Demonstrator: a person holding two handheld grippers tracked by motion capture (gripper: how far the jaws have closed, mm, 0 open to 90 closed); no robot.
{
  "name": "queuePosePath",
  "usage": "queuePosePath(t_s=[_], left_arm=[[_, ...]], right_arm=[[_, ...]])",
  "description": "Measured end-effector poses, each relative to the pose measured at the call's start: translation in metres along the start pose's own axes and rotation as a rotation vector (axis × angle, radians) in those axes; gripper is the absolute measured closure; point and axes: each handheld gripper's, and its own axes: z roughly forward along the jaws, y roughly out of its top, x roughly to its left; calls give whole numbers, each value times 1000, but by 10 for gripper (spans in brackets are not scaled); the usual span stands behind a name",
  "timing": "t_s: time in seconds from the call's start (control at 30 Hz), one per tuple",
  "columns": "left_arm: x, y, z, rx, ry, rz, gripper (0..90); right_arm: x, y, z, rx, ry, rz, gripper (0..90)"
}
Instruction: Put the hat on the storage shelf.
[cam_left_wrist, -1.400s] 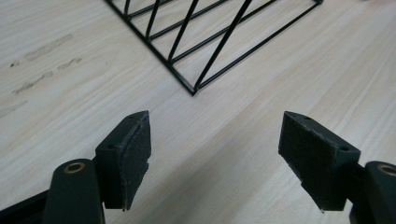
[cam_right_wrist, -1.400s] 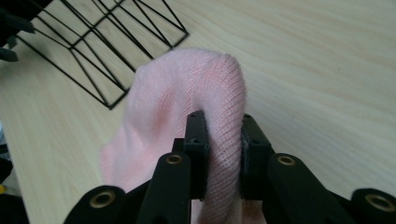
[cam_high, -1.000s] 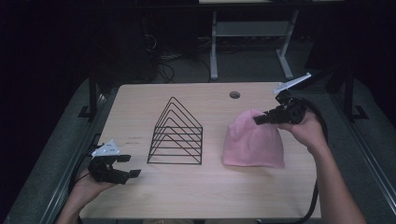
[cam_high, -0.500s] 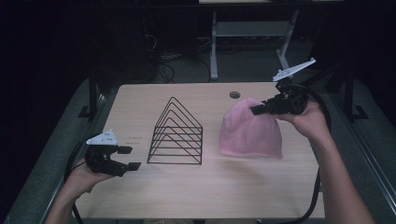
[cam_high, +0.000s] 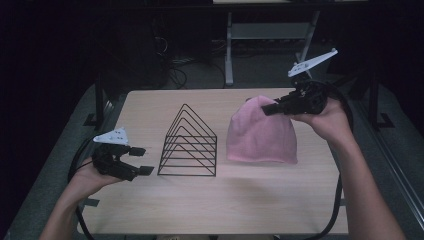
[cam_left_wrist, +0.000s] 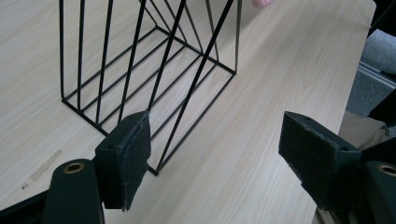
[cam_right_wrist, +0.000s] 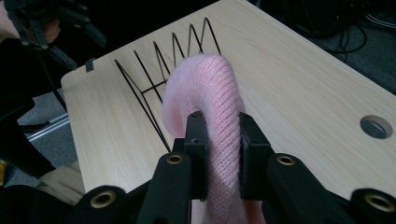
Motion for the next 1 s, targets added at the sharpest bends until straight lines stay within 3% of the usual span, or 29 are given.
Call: queuePosePath(t_s=[0.53, 1.0], left_arm=[[-4, 32, -2, 16, -21, 46, 253], [-7, 49, 3, 20, -54, 74, 252]], right_arm=[[22, 41, -10, -23, 22, -49, 769], [43, 71, -11, -32, 27, -104, 769]])
